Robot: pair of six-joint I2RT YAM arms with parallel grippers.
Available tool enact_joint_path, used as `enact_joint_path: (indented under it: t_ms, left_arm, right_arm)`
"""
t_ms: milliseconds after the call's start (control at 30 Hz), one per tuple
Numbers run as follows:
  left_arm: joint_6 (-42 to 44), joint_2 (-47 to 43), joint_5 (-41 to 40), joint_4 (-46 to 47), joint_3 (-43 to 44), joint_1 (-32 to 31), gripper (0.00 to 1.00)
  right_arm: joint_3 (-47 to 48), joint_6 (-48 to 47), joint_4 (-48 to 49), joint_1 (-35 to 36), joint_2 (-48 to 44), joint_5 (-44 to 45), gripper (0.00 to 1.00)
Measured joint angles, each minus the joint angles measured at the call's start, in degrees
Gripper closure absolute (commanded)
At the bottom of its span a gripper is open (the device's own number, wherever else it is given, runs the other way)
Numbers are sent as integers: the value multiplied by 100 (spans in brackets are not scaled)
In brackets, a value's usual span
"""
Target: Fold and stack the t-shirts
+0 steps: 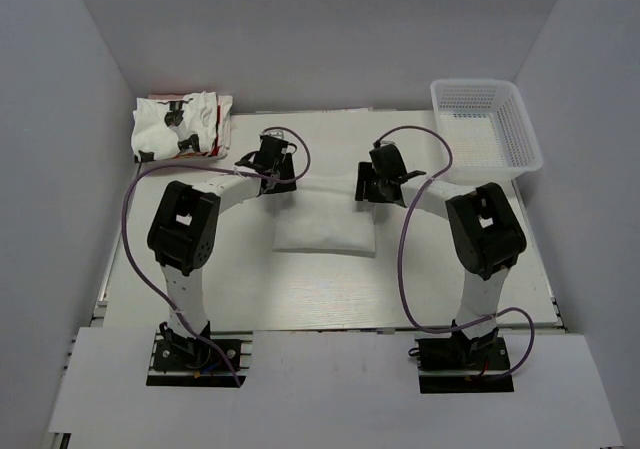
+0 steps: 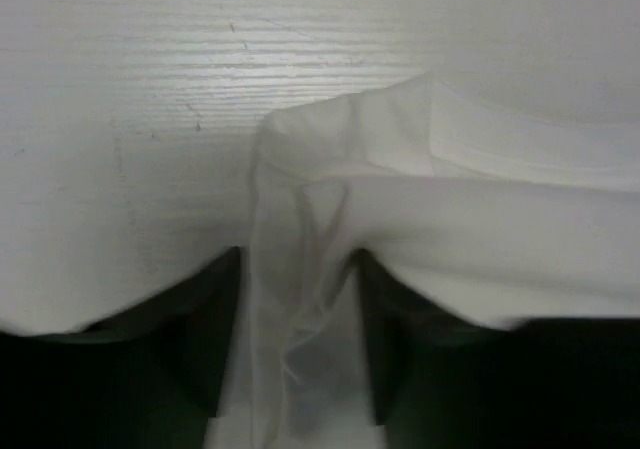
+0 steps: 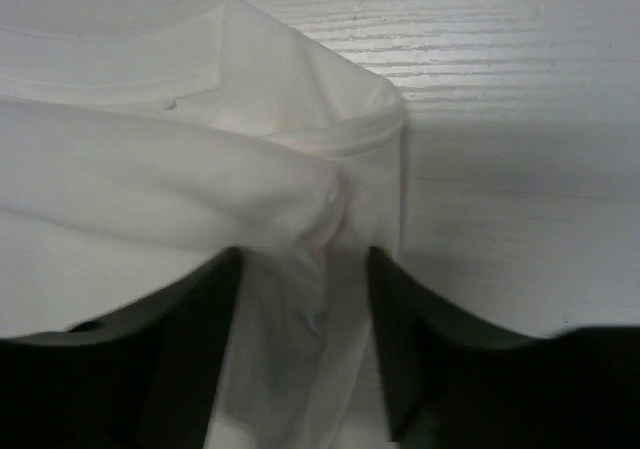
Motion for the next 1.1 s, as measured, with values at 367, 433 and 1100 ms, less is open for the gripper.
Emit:
enact_joint_path:
  t_ms: [367, 433, 1100]
  left_arm:
    - [-205, -881, -343, -802, 409, 131, 0]
    - [-203, -1257, 90, -699, 409, 125, 0]
    - [-55, 1117, 1906, -892, 1956, 186, 0]
  right_arm:
    - [-98, -472, -26, -9, -1506, -354, 10]
    - [-149, -468, 170, -4, -1751, -706, 10]
    - [455, -350, 916, -275, 459, -1917, 10]
